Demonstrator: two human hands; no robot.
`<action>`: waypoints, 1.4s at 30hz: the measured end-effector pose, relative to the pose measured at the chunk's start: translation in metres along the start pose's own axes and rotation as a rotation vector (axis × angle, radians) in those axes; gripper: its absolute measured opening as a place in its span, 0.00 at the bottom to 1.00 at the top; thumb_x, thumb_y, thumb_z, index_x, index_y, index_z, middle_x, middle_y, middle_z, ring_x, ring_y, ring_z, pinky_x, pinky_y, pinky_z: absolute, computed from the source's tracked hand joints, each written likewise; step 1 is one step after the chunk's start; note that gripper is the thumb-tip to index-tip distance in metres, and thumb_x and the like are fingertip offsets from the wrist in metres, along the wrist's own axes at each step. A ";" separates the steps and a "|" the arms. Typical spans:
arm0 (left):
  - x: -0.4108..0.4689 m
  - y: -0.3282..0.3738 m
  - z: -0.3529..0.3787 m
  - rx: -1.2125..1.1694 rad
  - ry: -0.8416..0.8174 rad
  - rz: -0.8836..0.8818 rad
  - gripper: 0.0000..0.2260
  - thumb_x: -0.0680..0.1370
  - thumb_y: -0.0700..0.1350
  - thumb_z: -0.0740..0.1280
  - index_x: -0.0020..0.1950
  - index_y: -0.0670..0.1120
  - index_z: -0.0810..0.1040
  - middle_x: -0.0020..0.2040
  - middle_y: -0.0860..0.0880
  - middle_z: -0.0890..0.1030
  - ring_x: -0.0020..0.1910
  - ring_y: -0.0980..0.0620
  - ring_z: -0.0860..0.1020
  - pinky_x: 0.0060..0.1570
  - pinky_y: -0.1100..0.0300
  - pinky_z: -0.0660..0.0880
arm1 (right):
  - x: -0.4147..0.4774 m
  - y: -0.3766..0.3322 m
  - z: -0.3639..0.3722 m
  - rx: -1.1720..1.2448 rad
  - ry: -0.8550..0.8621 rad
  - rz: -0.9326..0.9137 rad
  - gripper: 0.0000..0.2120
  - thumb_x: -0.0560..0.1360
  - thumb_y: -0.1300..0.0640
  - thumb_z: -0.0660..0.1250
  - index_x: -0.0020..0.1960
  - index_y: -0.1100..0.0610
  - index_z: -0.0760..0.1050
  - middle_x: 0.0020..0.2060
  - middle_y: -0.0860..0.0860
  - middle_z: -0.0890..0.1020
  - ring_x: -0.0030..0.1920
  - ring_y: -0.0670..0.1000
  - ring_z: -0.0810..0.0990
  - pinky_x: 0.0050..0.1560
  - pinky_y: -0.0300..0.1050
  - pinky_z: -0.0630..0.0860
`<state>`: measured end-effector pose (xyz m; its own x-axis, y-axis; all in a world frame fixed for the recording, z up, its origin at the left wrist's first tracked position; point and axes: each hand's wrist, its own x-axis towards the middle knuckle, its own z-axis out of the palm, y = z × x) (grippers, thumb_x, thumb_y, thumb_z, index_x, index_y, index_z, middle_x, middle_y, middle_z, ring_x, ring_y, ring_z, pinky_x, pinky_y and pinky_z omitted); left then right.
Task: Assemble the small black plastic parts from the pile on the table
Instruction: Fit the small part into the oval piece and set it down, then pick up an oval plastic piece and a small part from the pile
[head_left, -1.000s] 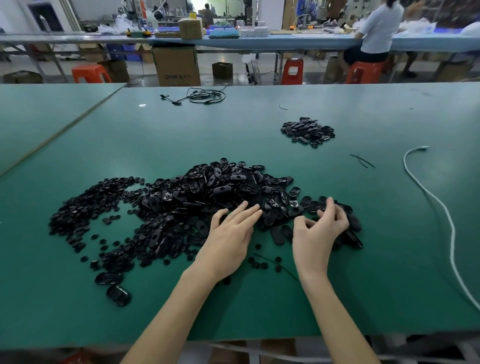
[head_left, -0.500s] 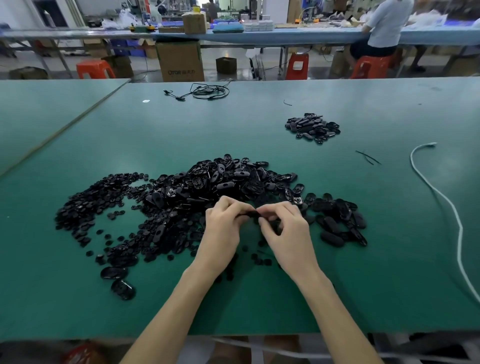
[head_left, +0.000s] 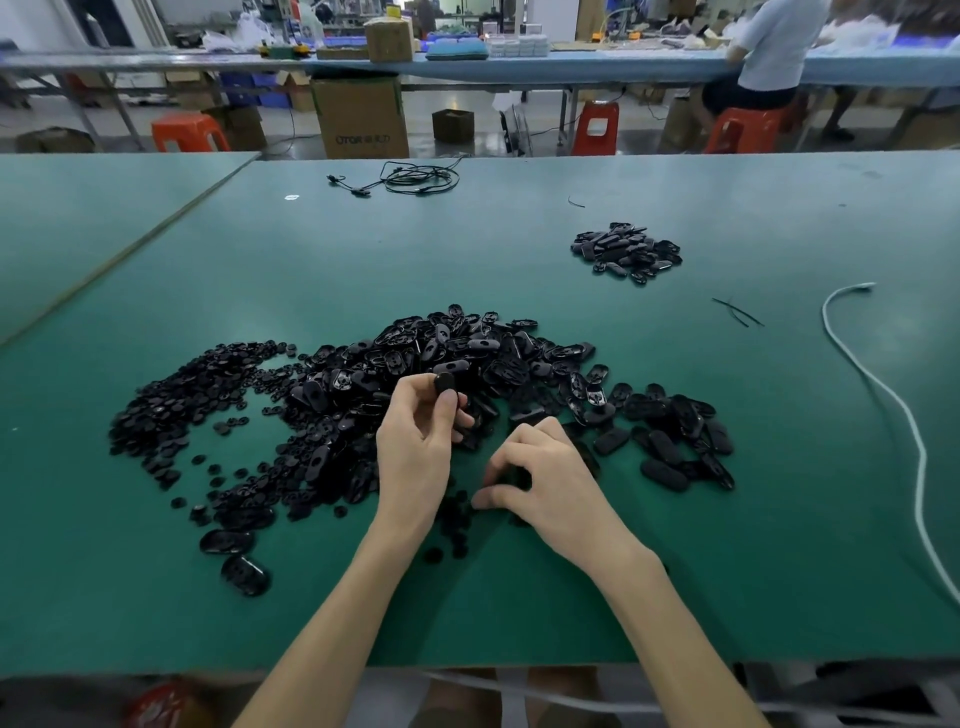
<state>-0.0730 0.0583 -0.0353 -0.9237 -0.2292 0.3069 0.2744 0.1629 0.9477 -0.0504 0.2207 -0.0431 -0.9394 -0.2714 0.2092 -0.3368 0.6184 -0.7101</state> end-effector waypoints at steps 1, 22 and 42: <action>0.000 0.000 0.000 0.011 -0.011 0.011 0.05 0.85 0.40 0.65 0.58 0.49 0.78 0.45 0.49 0.84 0.42 0.52 0.83 0.43 0.60 0.79 | 0.000 0.000 -0.001 -0.007 0.006 0.002 0.10 0.71 0.49 0.80 0.42 0.51 0.81 0.41 0.41 0.77 0.54 0.43 0.68 0.57 0.36 0.68; -0.004 0.002 0.001 0.085 -0.313 0.036 0.10 0.81 0.34 0.69 0.60 0.42 0.85 0.45 0.49 0.88 0.44 0.53 0.87 0.51 0.62 0.82 | -0.002 -0.001 -0.013 0.469 0.402 0.127 0.06 0.79 0.61 0.74 0.52 0.51 0.85 0.43 0.44 0.87 0.47 0.48 0.85 0.52 0.45 0.81; -0.003 0.002 0.000 -0.011 -0.333 0.015 0.08 0.79 0.36 0.73 0.58 0.41 0.86 0.44 0.49 0.88 0.43 0.51 0.88 0.46 0.63 0.82 | -0.001 0.000 -0.012 0.474 0.434 0.163 0.07 0.77 0.62 0.76 0.49 0.50 0.84 0.43 0.44 0.87 0.46 0.47 0.86 0.52 0.45 0.82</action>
<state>-0.0695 0.0592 -0.0342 -0.9556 0.0997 0.2773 0.2901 0.1532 0.9446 -0.0500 0.2299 -0.0351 -0.9496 0.1814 0.2557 -0.2172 0.2077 -0.9538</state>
